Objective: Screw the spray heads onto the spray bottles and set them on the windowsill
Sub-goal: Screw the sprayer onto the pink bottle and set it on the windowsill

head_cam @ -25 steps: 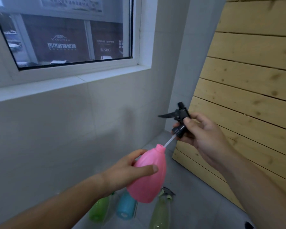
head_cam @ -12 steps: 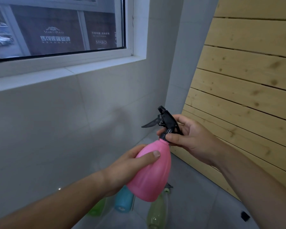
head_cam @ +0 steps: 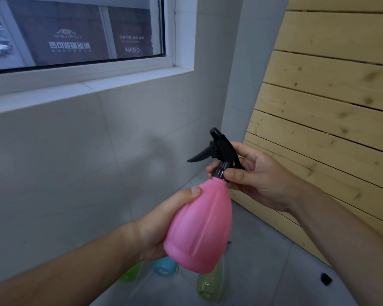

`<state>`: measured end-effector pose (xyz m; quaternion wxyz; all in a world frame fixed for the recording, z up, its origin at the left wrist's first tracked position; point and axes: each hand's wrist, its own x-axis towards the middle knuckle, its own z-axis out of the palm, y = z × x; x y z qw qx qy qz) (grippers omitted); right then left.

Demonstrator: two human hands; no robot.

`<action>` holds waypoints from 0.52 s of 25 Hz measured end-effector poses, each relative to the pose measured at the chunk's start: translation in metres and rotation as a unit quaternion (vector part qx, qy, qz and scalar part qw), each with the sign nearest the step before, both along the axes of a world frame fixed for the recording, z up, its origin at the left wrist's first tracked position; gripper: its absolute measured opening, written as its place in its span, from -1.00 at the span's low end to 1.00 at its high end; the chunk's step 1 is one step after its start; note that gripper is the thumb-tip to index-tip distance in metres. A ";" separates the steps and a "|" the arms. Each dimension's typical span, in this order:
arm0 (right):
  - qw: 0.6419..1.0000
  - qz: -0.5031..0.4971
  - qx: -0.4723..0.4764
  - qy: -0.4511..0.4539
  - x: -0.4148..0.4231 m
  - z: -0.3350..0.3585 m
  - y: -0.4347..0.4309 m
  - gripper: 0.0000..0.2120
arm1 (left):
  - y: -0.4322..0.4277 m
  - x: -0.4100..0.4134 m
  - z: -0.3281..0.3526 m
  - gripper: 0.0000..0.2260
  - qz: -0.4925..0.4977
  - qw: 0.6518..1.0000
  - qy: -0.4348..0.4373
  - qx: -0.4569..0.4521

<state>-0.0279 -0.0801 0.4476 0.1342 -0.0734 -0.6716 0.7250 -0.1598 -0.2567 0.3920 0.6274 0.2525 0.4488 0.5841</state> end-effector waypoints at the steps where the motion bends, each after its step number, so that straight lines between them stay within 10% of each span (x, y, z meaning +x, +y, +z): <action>1: 1.000 0.005 -0.006 0.009 0.000 0.000 0.000 -0.51 | 0.001 0.000 -0.001 -0.31 0.001 1.000 -0.011 0.003; 13: 0.995 -0.002 0.102 0.001 0.002 0.000 0.008 -0.53 | 0.004 -0.001 0.003 -0.71 0.010 0.994 0.106 -0.003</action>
